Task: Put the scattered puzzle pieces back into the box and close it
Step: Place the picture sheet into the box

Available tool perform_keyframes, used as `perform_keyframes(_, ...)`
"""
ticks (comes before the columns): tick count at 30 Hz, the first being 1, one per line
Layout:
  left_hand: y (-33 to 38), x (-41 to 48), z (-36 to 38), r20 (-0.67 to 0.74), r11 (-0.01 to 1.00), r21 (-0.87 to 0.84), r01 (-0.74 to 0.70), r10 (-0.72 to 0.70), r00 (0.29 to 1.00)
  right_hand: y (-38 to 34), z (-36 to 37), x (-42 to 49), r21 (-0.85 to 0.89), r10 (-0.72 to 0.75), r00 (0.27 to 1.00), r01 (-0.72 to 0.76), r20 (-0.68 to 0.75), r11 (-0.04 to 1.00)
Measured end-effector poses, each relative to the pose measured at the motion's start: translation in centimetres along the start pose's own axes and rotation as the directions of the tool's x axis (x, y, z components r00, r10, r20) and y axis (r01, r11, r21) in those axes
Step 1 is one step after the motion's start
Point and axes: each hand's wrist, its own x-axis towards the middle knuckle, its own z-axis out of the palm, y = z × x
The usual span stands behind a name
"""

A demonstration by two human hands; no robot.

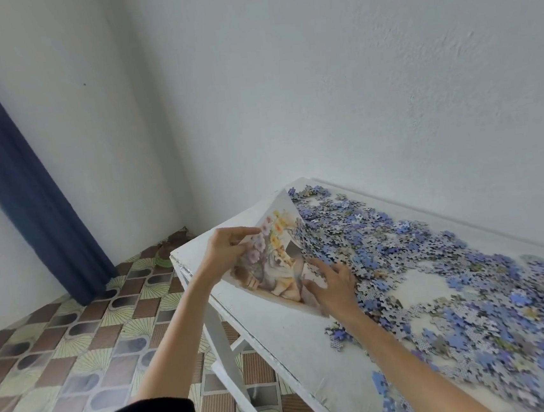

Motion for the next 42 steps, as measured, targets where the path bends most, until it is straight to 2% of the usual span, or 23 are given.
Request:
perform_keyframes(3, 2.4, 0.2, 0.0, -0.022, 0.981, 0.178, -0.075, 0.080, 0.997, 0.1, 0.0, 0.3, 0.074, 0.005, 1.000, -0.007, 0.028, 0.997)
perform_keyframes(7, 5.5, 0.5, -0.1, 0.002, 0.929, 0.325, -0.178, 0.188, 0.982, -0.6, -0.3, 0.2, 0.132, 0.052, 0.985, -0.075, 0.167, 0.988)
perform_keyframes(10, 7.1, 0.7, -0.9, -0.009, 0.919, 0.323, -0.226, 0.242, 0.970, -1.9, -0.7, 0.0, 0.347, 0.070, 0.951, -0.178, 0.302, 0.921)
perform_keyframes(12, 7.6, 0.8, -1.6, -0.020, 0.927, 0.277, -0.253, 0.269, 0.963, -2.5, -1.0, 0.4, 0.501, 0.042, 0.927, -0.240, 0.373, 0.831)
perform_keyframes(14, 7.8, 0.7, -2.4, -0.038, 0.944, 0.198, -0.263, 0.276, 0.960, -3.1, -1.3, 0.7, 0.638, -0.022, 0.926, -0.242, 0.376, 0.731)
perform_keyframes(16, 7.7, 0.8, -3.2, -0.056, 0.959, 0.116, -0.258, 0.265, 0.963, -3.3, -1.7, 1.2, 0.701, -0.060, 0.941, -0.205, 0.334, 0.683)
perform_keyframes(19, 6.9, 1.0, -4.0, -0.084, 0.972, 0.033, -0.232, 0.234, 0.969, -3.2, -2.8, 1.6, 0.720, -0.084, 0.972, -0.102, 0.218, 0.687)
perform_keyframes(23, 5.9, 1.3, -3.1, -0.048, 0.980, 0.049, -0.193, 0.195, 0.980, -3.0, -4.6, 2.1, 0.710, -0.122, 0.991, 0.043, 0.061, 0.703)
perform_keyframes(28, 6.3, 1.5, 0.9, 0.078, 0.982, 0.077, -0.172, 0.166, 0.983, -1.5, -7.7, 2.3, 0.492, -0.179, 0.971, 0.234, -0.158, 0.838)
perform_keyframes(35, 9.4, 0.6, 9.4, 0.215, 0.953, 0.144, -0.266, 0.232, 0.949, 2.9, -14.1, -0.8, 0.261, -0.154, 0.918, 0.260, -0.364, 0.930)
perform_keyframes(42, 15.7, -2.6, 22.5, 0.329, 0.920, 0.031, -0.391, 0.360, 0.873, 9.5, -24.7, -8.0, 0.179, -0.016, 0.818, 0.145, -0.574, 0.973)
